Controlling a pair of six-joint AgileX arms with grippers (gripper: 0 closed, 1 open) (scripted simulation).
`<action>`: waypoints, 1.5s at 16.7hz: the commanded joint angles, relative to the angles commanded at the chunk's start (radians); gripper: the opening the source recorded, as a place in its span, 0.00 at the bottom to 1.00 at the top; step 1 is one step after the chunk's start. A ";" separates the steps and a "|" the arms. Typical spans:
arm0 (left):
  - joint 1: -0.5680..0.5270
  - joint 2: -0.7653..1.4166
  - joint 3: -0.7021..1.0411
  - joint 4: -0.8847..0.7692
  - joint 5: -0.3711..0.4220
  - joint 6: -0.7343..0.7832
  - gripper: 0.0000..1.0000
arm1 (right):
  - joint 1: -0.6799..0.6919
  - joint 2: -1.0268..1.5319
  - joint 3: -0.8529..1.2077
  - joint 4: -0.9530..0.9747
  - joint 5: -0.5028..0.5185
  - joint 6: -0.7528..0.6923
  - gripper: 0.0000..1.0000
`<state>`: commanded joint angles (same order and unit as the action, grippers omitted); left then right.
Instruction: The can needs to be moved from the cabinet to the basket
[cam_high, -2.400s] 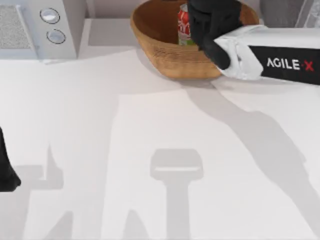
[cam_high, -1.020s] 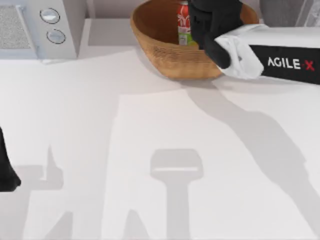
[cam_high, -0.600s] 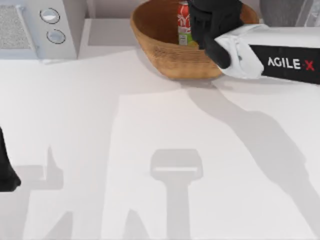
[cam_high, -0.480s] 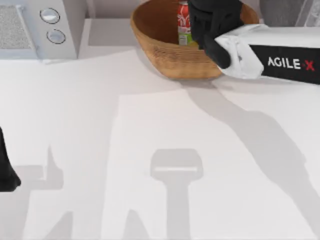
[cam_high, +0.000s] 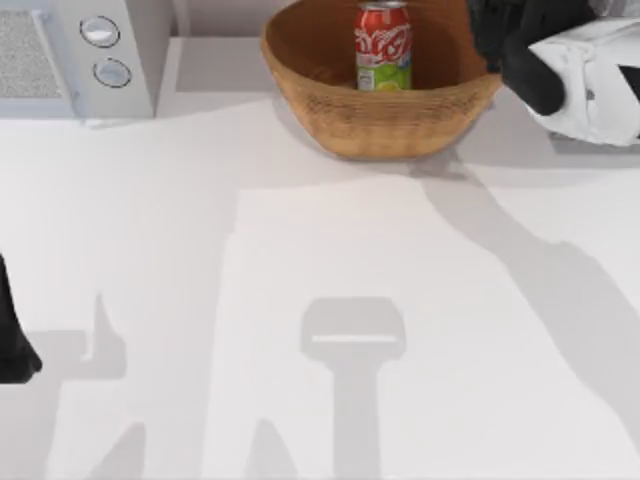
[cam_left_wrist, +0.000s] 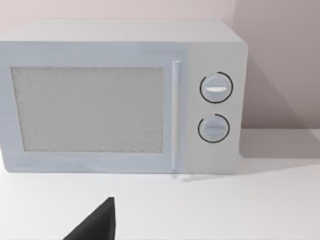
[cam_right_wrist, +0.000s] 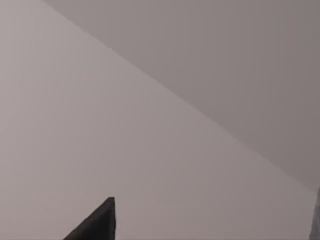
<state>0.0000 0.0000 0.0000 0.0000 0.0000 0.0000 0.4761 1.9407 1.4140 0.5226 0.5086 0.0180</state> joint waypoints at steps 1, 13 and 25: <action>0.000 0.000 0.000 0.000 0.000 0.000 1.00 | -0.016 -0.067 -0.046 -0.017 -0.016 0.000 1.00; 0.000 0.000 0.000 0.000 0.000 0.000 1.00 | -0.277 -1.122 -0.832 -0.313 -0.297 -0.015 1.00; 0.000 0.000 0.000 0.000 0.000 0.000 1.00 | -0.472 -1.932 -1.408 -0.521 -0.507 -0.019 1.00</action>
<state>0.0000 0.0000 0.0000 0.0000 0.0000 0.0000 0.0037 0.0085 0.0061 0.0015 0.0016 -0.0011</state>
